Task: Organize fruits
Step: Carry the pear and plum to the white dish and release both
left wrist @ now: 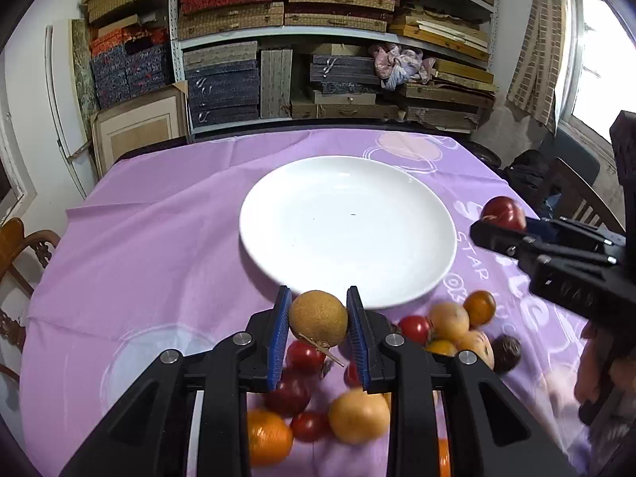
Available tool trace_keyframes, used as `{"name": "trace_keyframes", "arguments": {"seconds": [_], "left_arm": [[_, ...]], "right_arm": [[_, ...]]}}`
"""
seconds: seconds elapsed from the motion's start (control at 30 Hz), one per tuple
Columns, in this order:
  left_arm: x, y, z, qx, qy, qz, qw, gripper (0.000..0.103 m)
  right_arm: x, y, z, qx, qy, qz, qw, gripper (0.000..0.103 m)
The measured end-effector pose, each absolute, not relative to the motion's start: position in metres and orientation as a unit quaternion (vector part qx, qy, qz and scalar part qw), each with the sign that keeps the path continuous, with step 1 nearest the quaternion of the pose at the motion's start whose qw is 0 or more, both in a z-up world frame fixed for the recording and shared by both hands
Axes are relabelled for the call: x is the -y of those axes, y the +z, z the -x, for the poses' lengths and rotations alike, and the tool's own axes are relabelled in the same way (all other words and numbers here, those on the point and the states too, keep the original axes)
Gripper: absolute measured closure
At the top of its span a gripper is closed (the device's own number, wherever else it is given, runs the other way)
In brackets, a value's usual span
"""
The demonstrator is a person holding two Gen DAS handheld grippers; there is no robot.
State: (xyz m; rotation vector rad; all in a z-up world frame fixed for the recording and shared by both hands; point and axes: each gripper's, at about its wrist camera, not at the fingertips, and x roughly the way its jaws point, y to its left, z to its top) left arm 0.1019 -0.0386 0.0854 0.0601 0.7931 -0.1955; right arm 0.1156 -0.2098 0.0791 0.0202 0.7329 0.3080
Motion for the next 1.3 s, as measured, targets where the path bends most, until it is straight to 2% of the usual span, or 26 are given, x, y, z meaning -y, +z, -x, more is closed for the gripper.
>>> {"name": "trace_keyframes", "arguments": {"seconds": [0.2, 0.47, 0.5, 0.53, 0.6, 0.77, 0.8, 0.83, 0.87, 0.9, 0.93, 1.0, 1.13, 1.3], "left_arm": [[0.049, 0.052, -0.17, -0.431, -0.08, -0.02, 0.898, 0.074], [0.052, 0.03, -0.192, -0.46, -0.092, -0.014, 0.883, 0.074], [0.053, 0.031, -0.192, -0.457, -0.091, -0.015, 0.884, 0.072], [0.054, 0.032, -0.193, -0.456, -0.09, -0.02, 0.885, 0.065], [0.053, 0.034, -0.193, -0.451, -0.084, -0.025, 0.888, 0.056], [0.039, 0.052, -0.181, -0.441, -0.076, -0.006, 0.894, 0.052], [0.033, 0.059, -0.175, -0.435, -0.075, 0.0, 0.897, 0.048], [0.025, 0.069, -0.167, -0.425, -0.069, 0.005, 0.902, 0.039], [0.015, 0.081, -0.155, -0.41, -0.06, 0.008, 0.91, 0.034], [0.006, 0.088, -0.143, -0.397, -0.054, 0.011, 0.916, 0.024], [-0.006, 0.096, -0.127, -0.38, -0.044, 0.014, 0.924, 0.015], [-0.027, 0.103, -0.096, -0.354, -0.022, 0.017, 0.935, 0.005], [-0.055, 0.087, -0.043, -0.345, 0.001, 0.018, 0.938, 0.005], [-0.05, 0.047, -0.012, -0.363, -0.001, -0.006, 0.932, 0.005]], "right_arm": [[0.191, 0.037, -0.172, -0.401, 0.131, 0.016, 0.906, 0.064], [0.182, 0.013, -0.198, -0.421, 0.132, 0.037, 0.897, 0.064], [0.182, 0.011, -0.199, -0.424, 0.133, 0.035, 0.895, 0.064], [0.181, 0.01, -0.201, -0.426, 0.134, 0.034, 0.894, 0.063], [0.18, 0.007, -0.202, -0.428, 0.132, 0.042, 0.893, 0.062], [0.188, 0.036, -0.182, -0.392, 0.126, 0.038, 0.91, 0.061], [0.192, 0.046, -0.172, -0.378, 0.125, 0.034, 0.917, 0.056], [0.2, 0.06, -0.158, -0.356, 0.124, 0.026, 0.926, 0.05], [0.208, 0.073, -0.142, -0.335, 0.12, 0.019, 0.934, 0.029], [0.216, 0.083, -0.124, -0.308, 0.114, 0.012, 0.944, 0.004], [0.226, 0.092, -0.103, -0.278, 0.108, 0.004, 0.955, 0.004], [0.243, 0.1, -0.065, -0.232, 0.123, 0.001, 0.965, 0.004], [0.269, 0.082, -0.009, -0.2, 0.087, 0.002, 0.976, 0.004], [0.305, 0.043, 0.011, -0.23, 0.078, -0.079, 0.967, 0.004]]}}
